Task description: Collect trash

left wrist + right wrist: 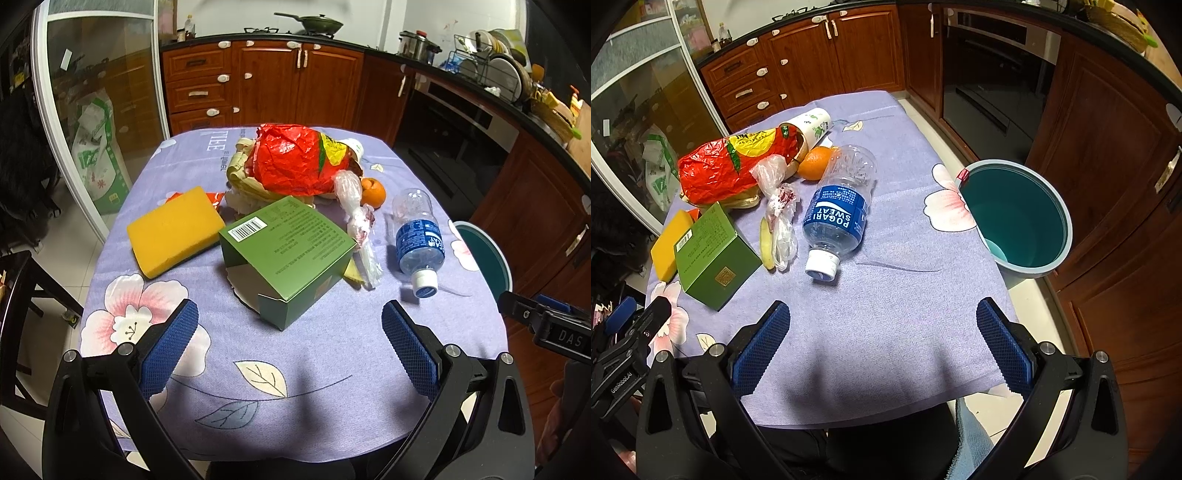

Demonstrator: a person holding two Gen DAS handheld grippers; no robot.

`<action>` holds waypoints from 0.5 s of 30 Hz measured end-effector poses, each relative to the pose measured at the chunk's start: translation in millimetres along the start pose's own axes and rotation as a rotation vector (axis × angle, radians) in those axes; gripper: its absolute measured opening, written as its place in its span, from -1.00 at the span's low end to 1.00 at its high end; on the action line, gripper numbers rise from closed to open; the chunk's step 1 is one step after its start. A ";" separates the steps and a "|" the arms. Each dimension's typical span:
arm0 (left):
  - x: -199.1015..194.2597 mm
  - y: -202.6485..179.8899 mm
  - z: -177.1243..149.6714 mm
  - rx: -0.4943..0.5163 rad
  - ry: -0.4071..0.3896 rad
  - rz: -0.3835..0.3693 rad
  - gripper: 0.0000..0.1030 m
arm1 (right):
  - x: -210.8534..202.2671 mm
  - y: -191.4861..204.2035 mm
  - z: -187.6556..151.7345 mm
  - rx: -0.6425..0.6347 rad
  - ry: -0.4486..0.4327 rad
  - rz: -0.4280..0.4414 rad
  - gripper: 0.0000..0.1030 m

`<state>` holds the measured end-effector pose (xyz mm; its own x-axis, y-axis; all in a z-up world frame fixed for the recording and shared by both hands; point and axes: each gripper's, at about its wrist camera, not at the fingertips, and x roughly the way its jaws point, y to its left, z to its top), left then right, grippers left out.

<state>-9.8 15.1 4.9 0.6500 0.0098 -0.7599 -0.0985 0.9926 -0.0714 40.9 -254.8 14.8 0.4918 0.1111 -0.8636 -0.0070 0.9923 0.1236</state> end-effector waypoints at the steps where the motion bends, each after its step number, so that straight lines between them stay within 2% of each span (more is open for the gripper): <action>1: 0.0 0.0 0.0 0.000 0.000 0.000 0.92 | 0.4 1.1 0.5 -0.001 0.002 -0.001 0.88; 10: 8.0 3.3 -1.8 -0.005 0.013 -0.008 0.92 | 5.4 1.2 0.1 -0.001 0.020 -0.008 0.88; 15: 24.1 20.5 -2.2 -0.028 0.033 -0.038 0.92 | 12.2 -1.4 2.2 0.001 0.039 -0.012 0.88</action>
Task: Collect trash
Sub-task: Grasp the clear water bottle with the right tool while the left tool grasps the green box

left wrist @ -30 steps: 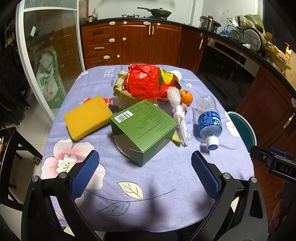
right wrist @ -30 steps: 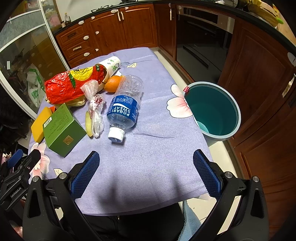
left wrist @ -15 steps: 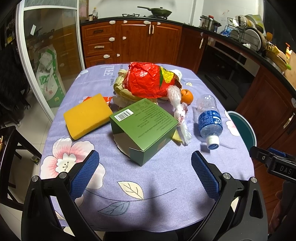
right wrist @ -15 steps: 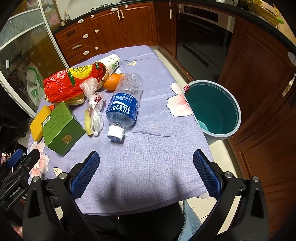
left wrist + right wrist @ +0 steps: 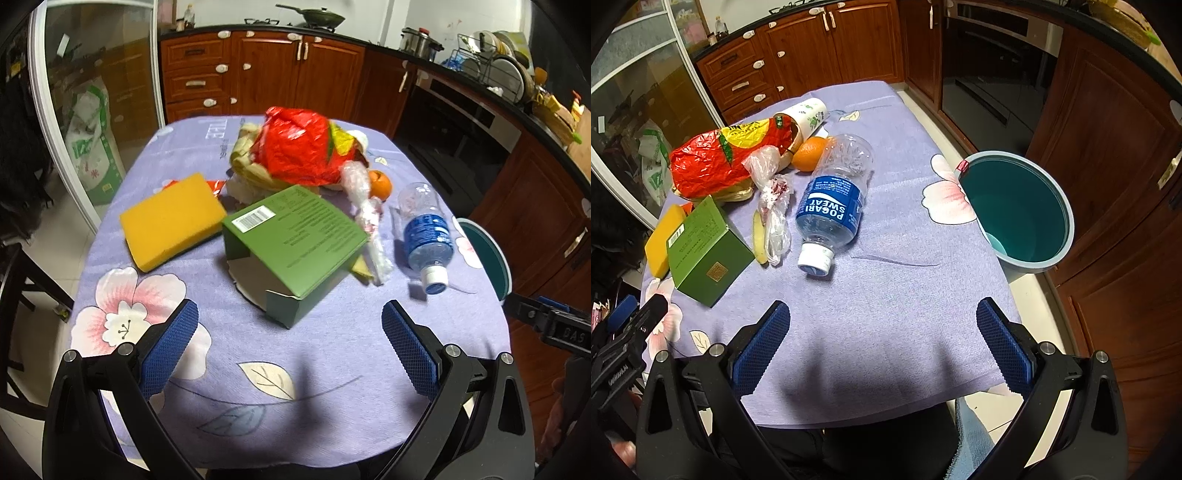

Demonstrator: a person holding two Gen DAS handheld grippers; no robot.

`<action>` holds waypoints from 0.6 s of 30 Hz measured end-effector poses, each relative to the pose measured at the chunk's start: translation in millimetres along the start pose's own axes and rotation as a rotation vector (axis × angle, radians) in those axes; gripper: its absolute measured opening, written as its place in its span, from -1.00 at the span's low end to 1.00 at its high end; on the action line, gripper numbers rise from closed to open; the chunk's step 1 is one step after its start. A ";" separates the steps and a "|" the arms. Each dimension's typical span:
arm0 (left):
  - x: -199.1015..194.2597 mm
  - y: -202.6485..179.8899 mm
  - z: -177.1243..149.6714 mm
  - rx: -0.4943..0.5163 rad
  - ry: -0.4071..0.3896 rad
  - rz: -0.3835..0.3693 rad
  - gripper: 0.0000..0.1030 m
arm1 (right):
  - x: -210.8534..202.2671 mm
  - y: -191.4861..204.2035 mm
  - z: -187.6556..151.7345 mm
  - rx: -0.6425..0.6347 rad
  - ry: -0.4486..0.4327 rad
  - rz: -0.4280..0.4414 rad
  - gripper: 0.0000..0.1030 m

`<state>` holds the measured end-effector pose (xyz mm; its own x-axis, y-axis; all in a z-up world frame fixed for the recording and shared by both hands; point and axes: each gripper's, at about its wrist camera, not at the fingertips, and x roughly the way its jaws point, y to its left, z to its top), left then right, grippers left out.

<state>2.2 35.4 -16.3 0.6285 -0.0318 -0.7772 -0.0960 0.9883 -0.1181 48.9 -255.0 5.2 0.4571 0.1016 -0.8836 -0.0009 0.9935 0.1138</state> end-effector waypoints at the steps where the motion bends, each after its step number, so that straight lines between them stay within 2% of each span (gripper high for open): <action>1: 4.6 5.4 -0.4 -0.006 0.005 -0.003 0.92 | 1.5 -1.0 0.9 0.001 0.004 0.000 0.88; 7: 26.7 21.4 4.8 -0.010 0.032 -0.064 0.92 | 14.5 -17.4 14.8 0.043 0.020 -0.023 0.88; 11: 42.6 12.8 15.4 0.047 0.053 -0.091 0.92 | 28.0 -24.0 26.3 0.057 0.042 -0.021 0.88; 15: 64.6 3.6 26.3 0.082 0.091 -0.086 0.92 | 46.3 -20.7 46.5 0.061 0.065 0.012 0.88; 18: 77.6 -1.4 33.9 0.087 0.107 -0.096 0.92 | 56.3 -11.2 67.7 0.041 0.042 0.029 0.88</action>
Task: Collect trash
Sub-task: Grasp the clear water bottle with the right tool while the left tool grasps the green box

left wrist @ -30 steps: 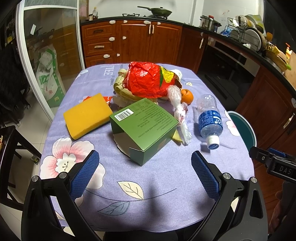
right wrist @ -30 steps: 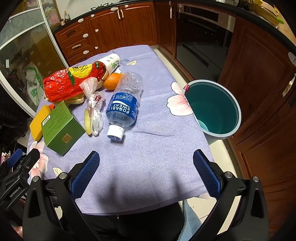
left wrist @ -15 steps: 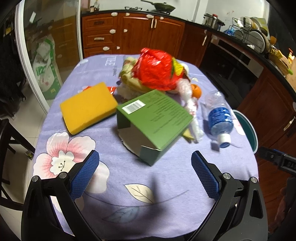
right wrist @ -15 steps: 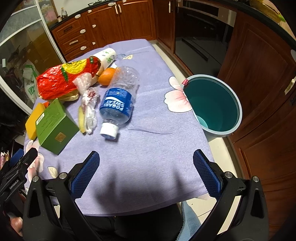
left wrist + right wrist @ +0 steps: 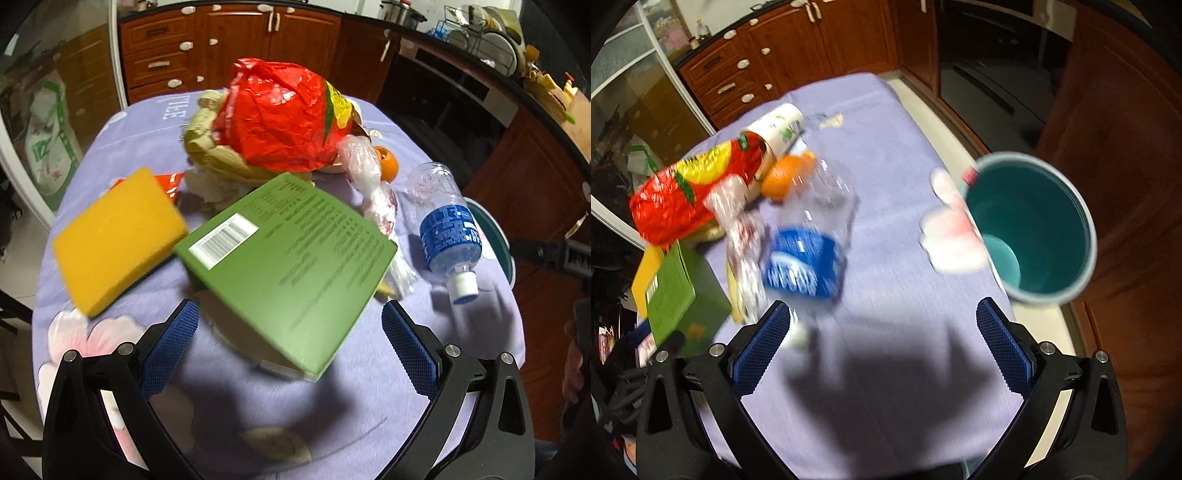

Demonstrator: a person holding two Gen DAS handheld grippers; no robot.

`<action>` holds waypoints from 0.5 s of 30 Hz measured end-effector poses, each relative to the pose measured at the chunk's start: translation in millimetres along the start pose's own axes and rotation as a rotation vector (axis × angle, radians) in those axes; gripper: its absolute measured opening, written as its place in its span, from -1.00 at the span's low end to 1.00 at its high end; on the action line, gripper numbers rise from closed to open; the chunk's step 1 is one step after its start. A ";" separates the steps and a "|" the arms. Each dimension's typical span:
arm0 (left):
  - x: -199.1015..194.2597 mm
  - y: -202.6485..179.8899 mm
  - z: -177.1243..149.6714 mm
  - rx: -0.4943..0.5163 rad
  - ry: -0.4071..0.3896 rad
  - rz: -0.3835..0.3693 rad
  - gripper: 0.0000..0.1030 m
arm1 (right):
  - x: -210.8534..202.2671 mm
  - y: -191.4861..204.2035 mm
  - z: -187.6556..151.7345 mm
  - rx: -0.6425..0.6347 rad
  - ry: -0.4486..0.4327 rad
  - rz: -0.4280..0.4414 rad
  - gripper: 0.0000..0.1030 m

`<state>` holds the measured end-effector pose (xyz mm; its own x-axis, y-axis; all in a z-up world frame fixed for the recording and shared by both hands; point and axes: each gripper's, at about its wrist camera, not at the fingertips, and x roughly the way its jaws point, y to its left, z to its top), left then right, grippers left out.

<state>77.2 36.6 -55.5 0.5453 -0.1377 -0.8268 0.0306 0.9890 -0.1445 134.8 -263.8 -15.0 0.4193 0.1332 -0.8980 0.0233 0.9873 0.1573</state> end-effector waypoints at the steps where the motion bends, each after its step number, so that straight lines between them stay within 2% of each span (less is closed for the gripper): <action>1: 2.5 -1.7 2.2 0.003 0.002 -0.009 0.87 | 2.8 3.7 4.8 -0.006 -0.003 0.001 0.88; 3: 5.0 -4.7 4.0 0.007 0.010 -0.025 0.64 | 11.7 9.5 17.0 -0.011 -0.001 0.023 0.88; 5: 8.6 -7.2 4.0 0.014 0.027 -0.045 0.26 | 22.6 15.6 27.5 -0.012 0.018 0.048 0.88; 6: 10.1 -7.8 3.0 0.014 0.036 -0.059 0.17 | 28.6 19.5 32.1 -0.017 0.030 0.065 0.88; 8: 11.0 -9.2 -0.5 0.013 0.048 -0.073 -0.16 | 39.2 27.5 38.3 -0.038 0.044 0.078 0.88; 9: 11.3 -9.9 -1.4 0.014 0.055 -0.084 -0.28 | 44.6 31.5 41.3 -0.051 0.047 0.080 0.84; 10: 10.8 -11.1 -2.3 0.015 0.059 -0.097 -0.49 | 50.5 35.3 44.0 -0.064 0.048 0.084 0.80; 11: 9.2 -12.7 -3.4 0.017 0.057 -0.098 -0.61 | 54.8 37.7 44.8 -0.071 0.053 0.083 0.70; 13: 5.9 -16.8 -3.3 0.027 0.051 -0.096 -0.70 | 67.8 42.4 46.6 -0.072 0.088 0.111 0.50; 14: 4.3 -18.7 -2.9 0.030 0.051 -0.096 -0.72 | 70.8 42.8 45.9 -0.072 0.096 0.134 0.25; 15: 2.5 -19.9 -2.9 0.032 0.049 -0.095 -0.72 | 73.5 43.7 44.9 -0.071 0.103 0.161 0.26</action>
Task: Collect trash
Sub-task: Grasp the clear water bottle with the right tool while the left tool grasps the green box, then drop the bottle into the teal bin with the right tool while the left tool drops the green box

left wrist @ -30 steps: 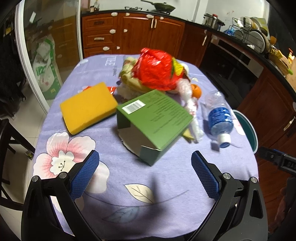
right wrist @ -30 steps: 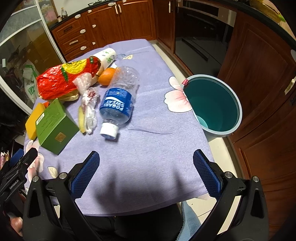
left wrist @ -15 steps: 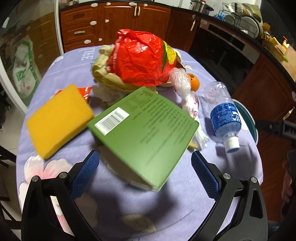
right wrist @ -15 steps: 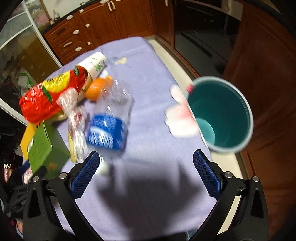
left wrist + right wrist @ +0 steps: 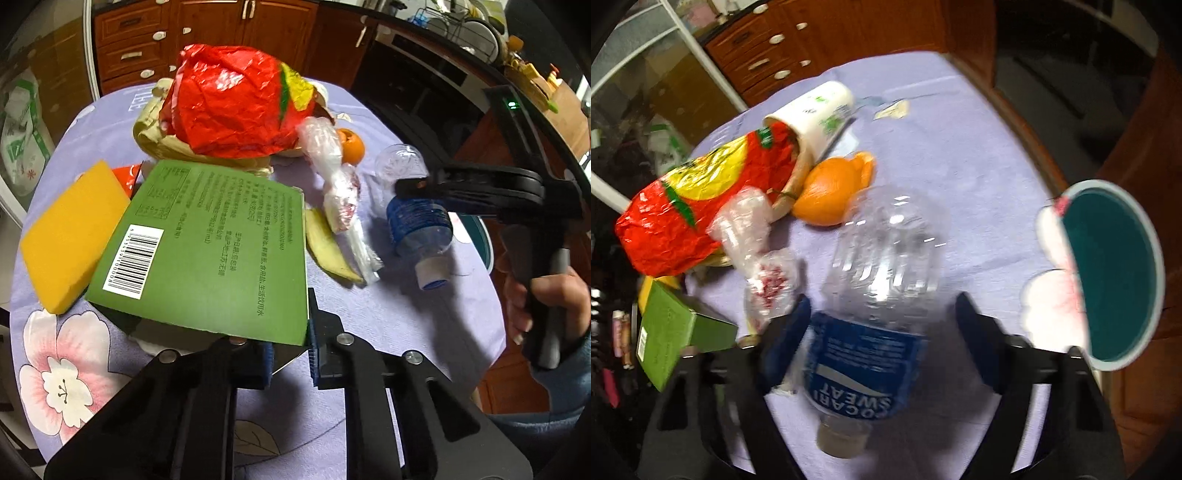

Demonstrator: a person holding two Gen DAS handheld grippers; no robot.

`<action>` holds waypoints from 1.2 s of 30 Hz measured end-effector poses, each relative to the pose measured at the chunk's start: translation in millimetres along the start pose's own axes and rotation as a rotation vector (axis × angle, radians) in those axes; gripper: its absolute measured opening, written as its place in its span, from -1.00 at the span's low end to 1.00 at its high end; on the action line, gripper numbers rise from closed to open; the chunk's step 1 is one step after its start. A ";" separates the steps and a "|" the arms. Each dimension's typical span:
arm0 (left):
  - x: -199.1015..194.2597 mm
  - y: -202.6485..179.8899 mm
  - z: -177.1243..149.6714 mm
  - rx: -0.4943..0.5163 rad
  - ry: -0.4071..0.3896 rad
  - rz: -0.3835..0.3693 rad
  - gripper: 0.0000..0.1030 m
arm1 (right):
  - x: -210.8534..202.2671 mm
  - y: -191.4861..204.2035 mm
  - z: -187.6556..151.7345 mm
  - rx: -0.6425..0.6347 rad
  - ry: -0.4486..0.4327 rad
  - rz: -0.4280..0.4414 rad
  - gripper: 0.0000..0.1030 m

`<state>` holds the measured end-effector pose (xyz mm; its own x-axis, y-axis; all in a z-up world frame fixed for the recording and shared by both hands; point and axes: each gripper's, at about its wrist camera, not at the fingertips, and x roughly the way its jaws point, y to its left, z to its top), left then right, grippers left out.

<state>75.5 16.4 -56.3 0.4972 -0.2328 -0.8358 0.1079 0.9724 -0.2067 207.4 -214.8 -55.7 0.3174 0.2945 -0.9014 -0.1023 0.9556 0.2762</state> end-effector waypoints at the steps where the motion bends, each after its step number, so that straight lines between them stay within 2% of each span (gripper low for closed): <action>1: -2.1 -1.7 0.5 0.003 -0.003 0.001 -0.72 | -1.6 0.6 -1.0 -0.006 -0.017 0.000 0.26; 7: -20.7 -18.2 9.6 0.019 -0.031 -0.011 -0.74 | -19.4 -11.5 -9.1 0.014 -0.034 0.057 0.24; 10: -29.2 -33.3 15.3 0.059 -0.049 -0.014 -0.74 | -37.9 -26.2 -13.6 0.035 -0.067 0.074 0.24; 16: -32.9 -45.4 22.5 0.058 -0.045 -0.033 -0.82 | -57.8 -51.0 -22.4 0.090 -0.087 0.124 0.24; 21: -46.5 -68.4 30.4 0.102 -0.079 -0.038 -0.83 | -84.9 -70.1 -27.2 0.123 -0.145 0.152 0.24; 25: -59.5 -90.1 44.3 0.140 -0.108 -0.069 -0.83 | -114.4 -100.9 -24.6 0.169 -0.229 0.113 0.24; 29: -59.7 -123.7 66.0 0.203 -0.122 -0.122 -0.83 | -137.1 -151.9 -25.8 0.250 -0.299 0.008 0.24; 33: -43.1 -165.5 83.9 0.280 -0.117 -0.168 -0.82 | -131.2 -205.3 -32.2 0.343 -0.294 -0.090 0.24; 36: -24.5 -196.0 94.1 0.327 -0.097 -0.199 -0.83 | -106.9 -240.9 -37.1 0.420 -0.240 -0.107 0.24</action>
<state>123.2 -167.2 52.6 0.5160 -0.4304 -0.7406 0.4717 0.8645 -0.1738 163.1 -476.7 -38.3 0.5185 0.1405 -0.8434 0.3159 0.8851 0.3417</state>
